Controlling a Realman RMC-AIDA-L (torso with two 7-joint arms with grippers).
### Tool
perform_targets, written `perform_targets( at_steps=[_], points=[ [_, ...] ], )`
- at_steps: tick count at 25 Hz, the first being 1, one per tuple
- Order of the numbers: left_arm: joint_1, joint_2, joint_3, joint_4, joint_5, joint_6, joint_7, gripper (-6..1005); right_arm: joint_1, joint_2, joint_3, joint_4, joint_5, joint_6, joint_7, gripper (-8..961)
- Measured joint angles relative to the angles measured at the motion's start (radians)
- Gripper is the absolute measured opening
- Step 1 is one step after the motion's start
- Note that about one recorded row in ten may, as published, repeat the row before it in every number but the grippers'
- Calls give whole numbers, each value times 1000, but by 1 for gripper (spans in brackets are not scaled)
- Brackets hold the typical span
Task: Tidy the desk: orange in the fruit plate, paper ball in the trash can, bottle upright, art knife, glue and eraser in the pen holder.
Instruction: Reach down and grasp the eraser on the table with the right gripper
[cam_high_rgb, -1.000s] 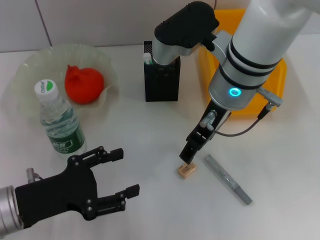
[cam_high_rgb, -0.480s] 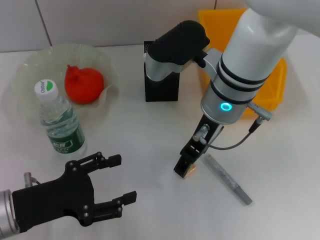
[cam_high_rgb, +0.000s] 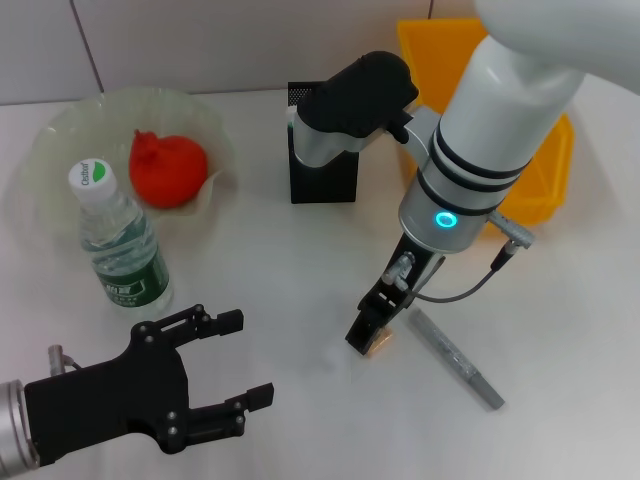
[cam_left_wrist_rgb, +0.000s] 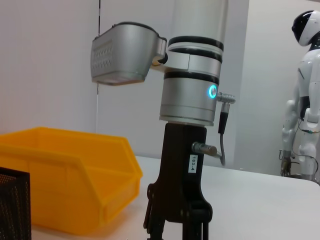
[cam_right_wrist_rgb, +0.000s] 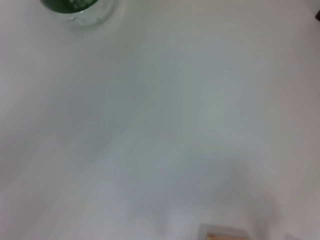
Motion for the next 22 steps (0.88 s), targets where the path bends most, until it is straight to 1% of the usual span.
perform_targets(
  at_steps=[14, 22],
  points=[
    [5, -2, 0, -2, -1, 2, 6, 799, 20, 1, -67, 64, 35, 75, 0, 800],
    [8, -2, 0, -2, -1, 2, 6, 799, 27, 1, -84, 72, 38, 78, 0, 797]
  ],
)
